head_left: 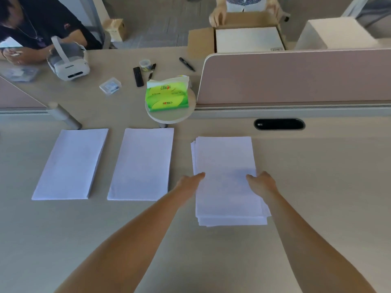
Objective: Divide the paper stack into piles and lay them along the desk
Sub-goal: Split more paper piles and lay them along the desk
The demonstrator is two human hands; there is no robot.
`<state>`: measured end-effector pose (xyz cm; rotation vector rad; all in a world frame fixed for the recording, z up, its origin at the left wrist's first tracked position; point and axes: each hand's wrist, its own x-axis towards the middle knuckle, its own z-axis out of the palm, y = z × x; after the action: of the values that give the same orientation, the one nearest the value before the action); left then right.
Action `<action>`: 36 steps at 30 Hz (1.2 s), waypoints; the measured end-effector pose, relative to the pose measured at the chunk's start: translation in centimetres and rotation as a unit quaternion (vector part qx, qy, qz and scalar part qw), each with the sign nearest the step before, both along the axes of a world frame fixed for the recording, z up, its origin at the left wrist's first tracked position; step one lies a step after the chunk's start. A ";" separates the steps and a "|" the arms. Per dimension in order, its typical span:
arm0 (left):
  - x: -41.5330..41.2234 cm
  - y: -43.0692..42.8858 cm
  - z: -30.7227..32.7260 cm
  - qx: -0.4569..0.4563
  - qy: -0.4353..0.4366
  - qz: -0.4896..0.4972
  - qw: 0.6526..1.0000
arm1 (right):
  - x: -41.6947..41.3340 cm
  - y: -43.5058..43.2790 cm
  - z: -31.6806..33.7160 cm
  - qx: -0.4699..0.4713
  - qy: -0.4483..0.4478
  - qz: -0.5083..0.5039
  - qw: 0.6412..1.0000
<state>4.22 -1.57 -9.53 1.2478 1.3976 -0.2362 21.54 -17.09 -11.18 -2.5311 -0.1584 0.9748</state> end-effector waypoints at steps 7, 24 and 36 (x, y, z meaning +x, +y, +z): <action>1.6 -1.8 -1.0 0.031 0.009 0.021 0.999 | -0.1 0.4 0.4 0.003 -0.015 0.028 0.999; 2.1 -2.7 -0.7 0.041 0.041 0.016 0.998 | -3.1 2.1 1.5 0.029 -0.134 0.096 0.986; 2.1 -2.4 -0.9 0.036 0.045 0.013 0.998 | -3.8 2.1 0.3 0.123 -0.051 0.030 0.991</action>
<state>6.36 -4.00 -10.39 1.2913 1.5098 -0.2290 17.77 -15.02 -10.85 -2.3603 -0.3629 0.7936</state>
